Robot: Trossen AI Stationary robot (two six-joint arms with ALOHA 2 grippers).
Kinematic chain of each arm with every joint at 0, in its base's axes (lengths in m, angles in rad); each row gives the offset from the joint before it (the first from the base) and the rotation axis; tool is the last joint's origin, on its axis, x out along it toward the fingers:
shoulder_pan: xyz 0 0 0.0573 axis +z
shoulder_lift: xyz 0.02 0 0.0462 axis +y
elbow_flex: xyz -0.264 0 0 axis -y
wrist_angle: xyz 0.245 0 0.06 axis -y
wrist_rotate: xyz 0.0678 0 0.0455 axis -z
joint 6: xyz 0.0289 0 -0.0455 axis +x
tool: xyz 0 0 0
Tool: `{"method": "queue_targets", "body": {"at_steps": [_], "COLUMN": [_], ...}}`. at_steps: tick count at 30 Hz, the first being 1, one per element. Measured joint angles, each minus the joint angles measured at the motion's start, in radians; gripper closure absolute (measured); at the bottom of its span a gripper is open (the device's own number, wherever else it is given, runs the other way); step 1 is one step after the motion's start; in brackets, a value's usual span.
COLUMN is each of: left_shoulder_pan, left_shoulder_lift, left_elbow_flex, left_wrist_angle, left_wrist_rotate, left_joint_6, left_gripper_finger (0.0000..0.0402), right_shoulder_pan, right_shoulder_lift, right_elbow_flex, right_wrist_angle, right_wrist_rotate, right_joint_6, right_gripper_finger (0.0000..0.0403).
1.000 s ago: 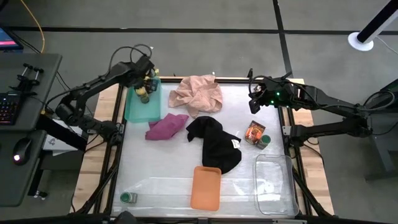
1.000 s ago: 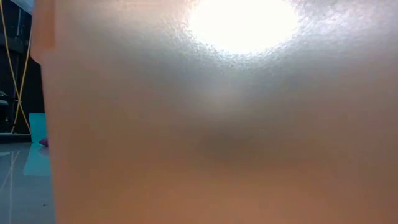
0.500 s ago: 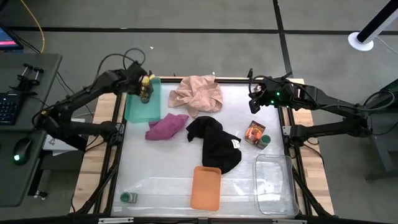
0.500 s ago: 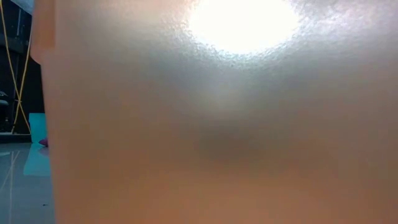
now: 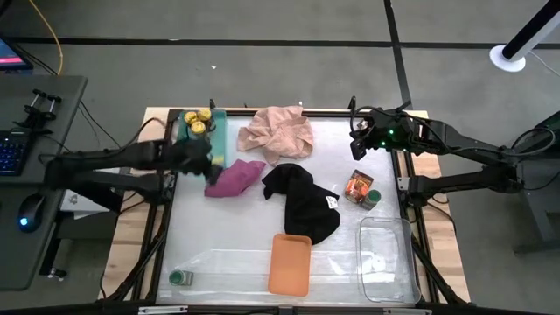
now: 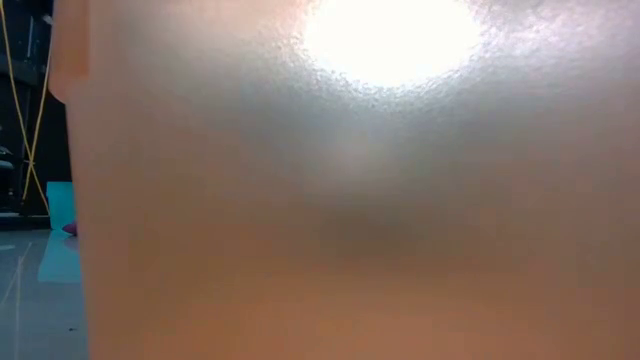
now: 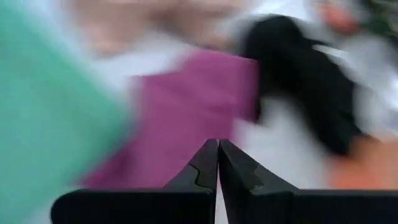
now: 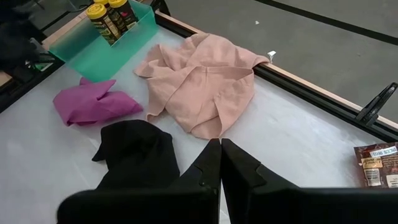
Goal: Sort spices by type
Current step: Put the left green seasoning bottle into the orange bin
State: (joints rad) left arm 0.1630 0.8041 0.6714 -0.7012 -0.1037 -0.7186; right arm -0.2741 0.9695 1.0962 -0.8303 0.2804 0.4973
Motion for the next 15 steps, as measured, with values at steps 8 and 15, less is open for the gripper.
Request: {"method": "queue_targets", "body": {"at_steps": [8,15], "left_shoulder_pan": [-0.566,-0.952], "left_shoulder_lift": [0.089,0.406], "left_elbow_flex": [0.149,0.43], "left_wrist_angle": [-0.028,-0.16], "left_wrist_rotate": [0.021,0.174], "left_joint_6": [-0.107,-0.127], "left_gripper_finger": [0.0401,0.0401], "right_shoulder_pan": [0.0,0.0], "right_shoulder_lift": [0.0,0.0], "right_elbow_flex": [0.0,0.0], "right_wrist_angle": [0.0,0.0], "right_wrist_rotate": [-0.005,-0.008], "right_joint_6": [0.0,0.022], "right_gripper_finger": [0.0402,0.0402]}}
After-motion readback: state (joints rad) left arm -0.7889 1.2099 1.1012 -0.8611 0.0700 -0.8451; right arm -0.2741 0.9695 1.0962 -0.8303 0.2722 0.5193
